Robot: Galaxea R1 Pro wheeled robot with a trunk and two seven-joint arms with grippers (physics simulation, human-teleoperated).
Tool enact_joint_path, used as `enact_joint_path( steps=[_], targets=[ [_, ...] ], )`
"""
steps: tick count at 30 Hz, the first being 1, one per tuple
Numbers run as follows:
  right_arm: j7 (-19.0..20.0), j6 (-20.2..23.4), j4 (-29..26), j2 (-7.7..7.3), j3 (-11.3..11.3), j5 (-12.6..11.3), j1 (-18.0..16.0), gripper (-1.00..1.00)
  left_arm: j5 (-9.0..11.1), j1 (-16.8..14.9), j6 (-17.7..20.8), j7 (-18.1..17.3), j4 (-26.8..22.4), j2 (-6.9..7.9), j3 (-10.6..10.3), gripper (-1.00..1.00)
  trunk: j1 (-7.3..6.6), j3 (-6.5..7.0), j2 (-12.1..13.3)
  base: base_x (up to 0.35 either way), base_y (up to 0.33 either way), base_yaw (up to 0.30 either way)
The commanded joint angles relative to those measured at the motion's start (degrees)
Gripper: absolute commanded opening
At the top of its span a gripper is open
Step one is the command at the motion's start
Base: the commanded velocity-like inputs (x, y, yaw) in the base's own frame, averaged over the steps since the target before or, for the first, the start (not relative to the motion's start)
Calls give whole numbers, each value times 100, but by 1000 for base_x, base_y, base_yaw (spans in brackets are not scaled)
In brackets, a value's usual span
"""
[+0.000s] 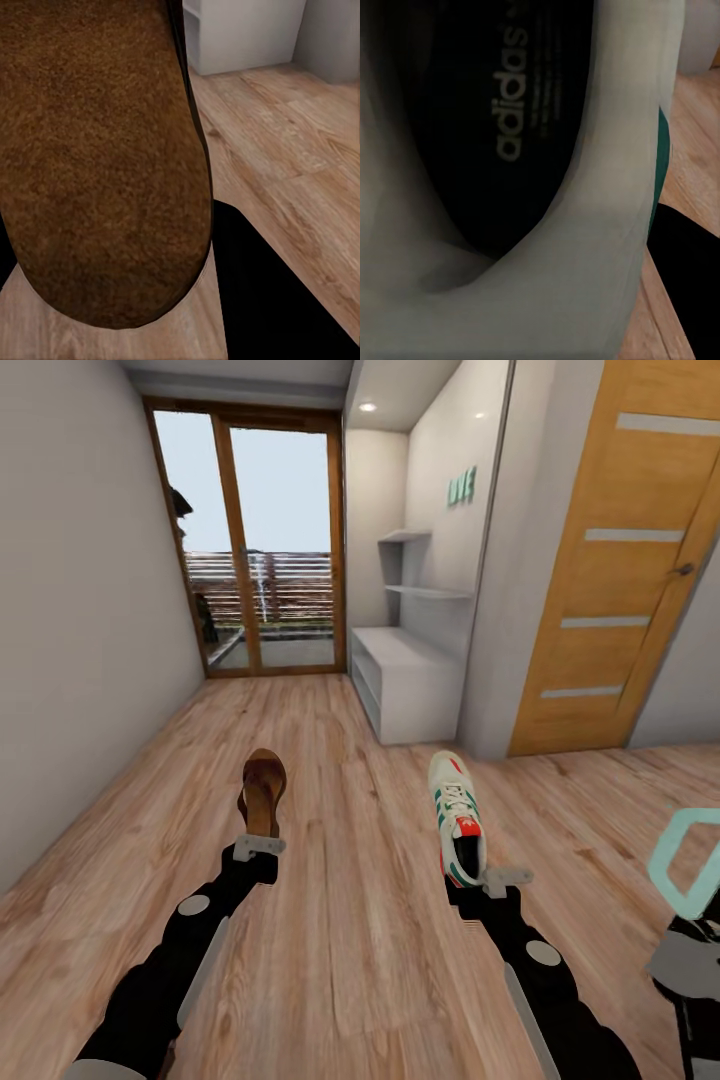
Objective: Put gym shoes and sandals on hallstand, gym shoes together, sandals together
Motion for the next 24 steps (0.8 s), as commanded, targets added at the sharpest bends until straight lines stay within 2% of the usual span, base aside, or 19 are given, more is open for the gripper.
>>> enact_joint_path(
  steps=[1, 24],
  targets=[
    [-6, 33, -10, 0, 2, 1, -2, -100, -14, -2, 34, -16, -10, 3, -4, -100, 2, -6, -2, 348, 0, 0],
    [-6, 33, -10, 0, 2, 1, -2, -100, -14, -5, 34, -15, -10, 2, -4, -100, 2, -6, -2, 347, 0, 0]
  ],
)
